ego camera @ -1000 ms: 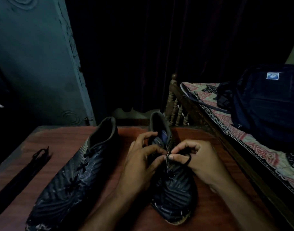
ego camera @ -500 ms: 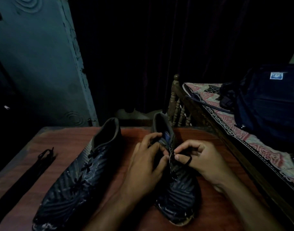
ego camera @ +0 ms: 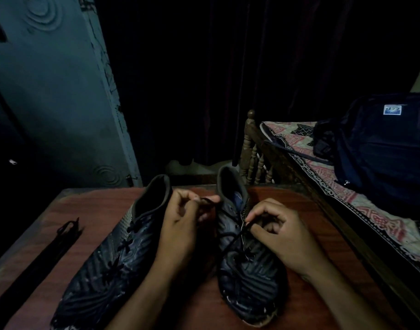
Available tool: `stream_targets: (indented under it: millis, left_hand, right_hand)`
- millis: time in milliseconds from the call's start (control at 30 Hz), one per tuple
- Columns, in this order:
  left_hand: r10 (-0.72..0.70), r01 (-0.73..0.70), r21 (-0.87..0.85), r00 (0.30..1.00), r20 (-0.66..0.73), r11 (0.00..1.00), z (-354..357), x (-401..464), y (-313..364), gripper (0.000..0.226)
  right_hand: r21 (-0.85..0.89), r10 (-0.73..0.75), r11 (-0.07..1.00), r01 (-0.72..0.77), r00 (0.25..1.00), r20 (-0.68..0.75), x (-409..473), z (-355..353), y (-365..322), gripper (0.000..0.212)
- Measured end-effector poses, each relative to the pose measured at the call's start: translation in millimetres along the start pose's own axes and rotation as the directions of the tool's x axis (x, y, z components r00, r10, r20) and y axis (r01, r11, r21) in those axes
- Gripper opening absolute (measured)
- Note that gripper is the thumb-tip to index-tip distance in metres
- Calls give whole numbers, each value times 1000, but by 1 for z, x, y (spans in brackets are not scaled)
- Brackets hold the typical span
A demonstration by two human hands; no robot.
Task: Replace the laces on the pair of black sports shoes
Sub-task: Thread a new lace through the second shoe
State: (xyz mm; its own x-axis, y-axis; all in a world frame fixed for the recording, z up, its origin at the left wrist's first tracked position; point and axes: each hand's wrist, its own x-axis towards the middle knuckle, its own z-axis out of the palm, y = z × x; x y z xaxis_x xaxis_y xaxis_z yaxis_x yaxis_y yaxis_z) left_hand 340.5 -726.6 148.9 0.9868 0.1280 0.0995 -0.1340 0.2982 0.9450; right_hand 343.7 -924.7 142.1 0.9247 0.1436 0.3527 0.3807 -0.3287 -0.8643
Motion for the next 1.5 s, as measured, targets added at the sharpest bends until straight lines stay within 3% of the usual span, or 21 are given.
stream_targets:
  millis: [67,167,233,333,467,667,900,1033,1100,1167,1233,1267,1367,1500]
  left_hand:
    - [-64,59,-128,997,-32,990,-1,2,5,14]
    - [-72,64,-124,996,-60,990,-3,1,6,11]
    - [8,-3,64,997,-76,998,-8,2,4,11]
    - [202,-183,334,979,-22,925,-15,7,1,17]
    - [295,-310,464,949,107,830,-17,5,2,20]
    - [222,-344,683,939,263,645,-15,-1,0,10]
    - [130,-410,767,907,401,494,-28,5,8,39]
    - [171,-494,758,867,468,426,-30,6,5,21]
    - [233,-492,740,870,434,460,-30,6,2,11]
    - [212,-369,672,928,307,642,-25,2,-3,8]
    - [71,-159,500,979,190,851,-17,-1,-6,14]
    - [17,-79,424,989,147,902,-13,-3,-6,20]
    - [-52,41,231,998,45,972,-5,-3,-5,32]
    - [-176,176,-50,984,5,983,0,-3,2,17]
  right_hand:
    - [5,-1,1000,1,1000,-26,0,0,0,26]
    - [52,19,999,-15,997,-73,-1,0,-2,16]
    - [90,72,994,-63,991,-109,0,-1,-2,8]
    - [230,142,968,-103,976,-163,2,-2,1,16]
    - [494,259,862,-117,939,-228,4,-3,-4,8]
    - [614,303,788,-45,897,-323,6,-10,-11,26]
    - [681,315,730,-58,913,-260,6,-12,-10,24]
    - [661,313,746,-80,918,-243,8,-10,-8,26]
    - [642,319,760,-100,918,-235,9,-9,-6,29]
    - [618,319,778,-118,920,-226,9,-10,-3,32]
    - [591,314,794,-144,929,-195,9,-10,0,34]
    - [574,311,803,-161,935,-173,9,-9,1,35]
    - [473,280,860,-192,952,-122,8,-6,5,45]
    - [335,239,918,-213,970,-39,7,-8,4,52]
